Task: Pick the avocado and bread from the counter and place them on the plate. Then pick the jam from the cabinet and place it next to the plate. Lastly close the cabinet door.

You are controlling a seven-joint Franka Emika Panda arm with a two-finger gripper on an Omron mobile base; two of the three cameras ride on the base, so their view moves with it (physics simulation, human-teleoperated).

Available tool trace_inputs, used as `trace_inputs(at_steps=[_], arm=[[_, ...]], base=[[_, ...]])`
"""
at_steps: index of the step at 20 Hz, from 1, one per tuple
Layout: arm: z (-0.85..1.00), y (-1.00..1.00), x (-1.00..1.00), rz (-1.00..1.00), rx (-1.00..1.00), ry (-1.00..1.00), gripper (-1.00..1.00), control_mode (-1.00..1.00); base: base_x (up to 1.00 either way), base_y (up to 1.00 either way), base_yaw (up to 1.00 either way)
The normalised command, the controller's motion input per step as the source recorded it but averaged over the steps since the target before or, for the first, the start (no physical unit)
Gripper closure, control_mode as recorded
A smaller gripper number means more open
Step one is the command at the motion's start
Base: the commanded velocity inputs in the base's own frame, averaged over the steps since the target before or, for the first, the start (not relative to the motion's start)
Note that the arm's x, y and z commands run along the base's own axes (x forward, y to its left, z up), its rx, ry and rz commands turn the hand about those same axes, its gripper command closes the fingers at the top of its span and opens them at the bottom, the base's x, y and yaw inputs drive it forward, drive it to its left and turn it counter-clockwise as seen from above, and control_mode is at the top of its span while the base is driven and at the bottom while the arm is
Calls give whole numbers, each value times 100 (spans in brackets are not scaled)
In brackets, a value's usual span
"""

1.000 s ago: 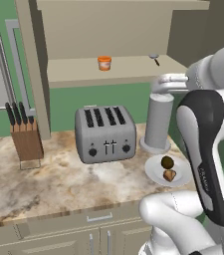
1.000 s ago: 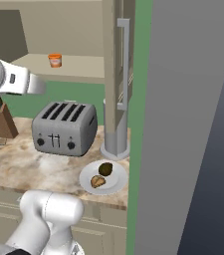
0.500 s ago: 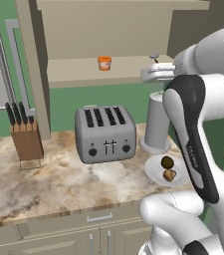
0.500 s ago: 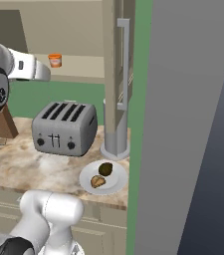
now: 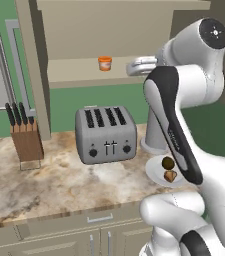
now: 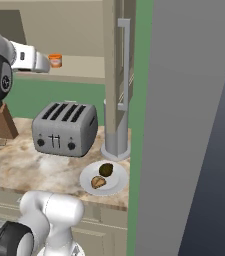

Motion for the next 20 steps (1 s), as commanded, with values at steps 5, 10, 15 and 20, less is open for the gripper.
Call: trace_inputs(at_steps=[5, 10, 15, 20], arm=[[0, 21, 38, 2, -1, 0, -100, -100], [0, 14, 40, 2, -1, 0, -100, -100], [0, 1, 35, 1, 0, 0, -100, -100], [0, 2, 31, 0, 0, 0, -100, -100]], base=[[0, 0, 0], [0, 0, 0], [0, 0, 0], [0, 0, 0]])
